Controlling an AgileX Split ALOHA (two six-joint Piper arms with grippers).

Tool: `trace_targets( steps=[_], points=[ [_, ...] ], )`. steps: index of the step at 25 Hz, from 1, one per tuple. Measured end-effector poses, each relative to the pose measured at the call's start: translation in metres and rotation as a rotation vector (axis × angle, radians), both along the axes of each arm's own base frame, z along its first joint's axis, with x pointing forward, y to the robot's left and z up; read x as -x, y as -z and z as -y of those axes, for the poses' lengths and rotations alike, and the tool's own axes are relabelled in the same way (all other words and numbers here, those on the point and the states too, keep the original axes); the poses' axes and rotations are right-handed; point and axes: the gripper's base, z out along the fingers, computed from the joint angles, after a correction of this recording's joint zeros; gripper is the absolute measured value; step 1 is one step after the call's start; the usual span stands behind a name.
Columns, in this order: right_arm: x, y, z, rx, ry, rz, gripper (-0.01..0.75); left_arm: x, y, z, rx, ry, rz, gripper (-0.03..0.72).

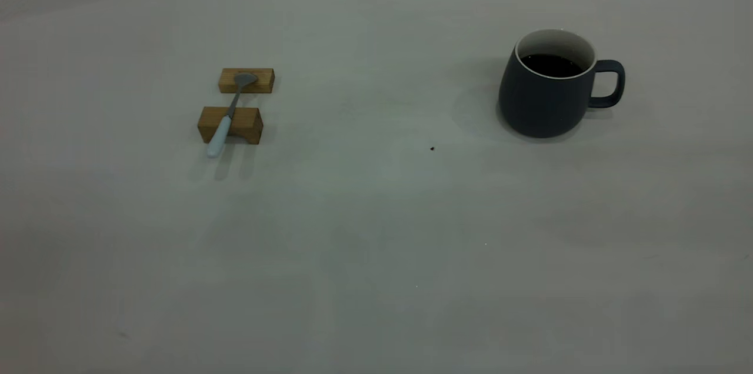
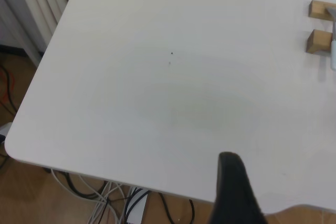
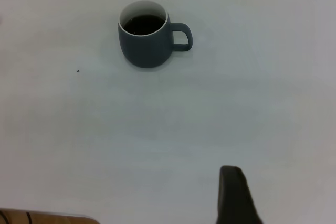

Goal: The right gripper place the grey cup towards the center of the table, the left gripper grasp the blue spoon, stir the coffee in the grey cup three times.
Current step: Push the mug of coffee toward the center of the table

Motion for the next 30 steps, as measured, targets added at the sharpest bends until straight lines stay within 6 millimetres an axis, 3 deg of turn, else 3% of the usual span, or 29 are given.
trace_targets(
  steps=[19,24,30],
  points=[
    [-0.002,-0.001,-0.006,-0.068,-0.033,-0.007,0.501,0.0,0.0,0.0,0.0,0.0,0.0,0.545],
    [-0.03,-0.004,-0.013,-0.117,-0.088,-0.128,0.536,0.0,0.0,0.0,0.0,0.0,0.0,0.545],
    [-0.092,-0.001,-0.014,-0.039,-0.156,-0.216,0.622,0.0,0.0,0.0,-0.001,0.0,0.0,0.545]
  ],
)
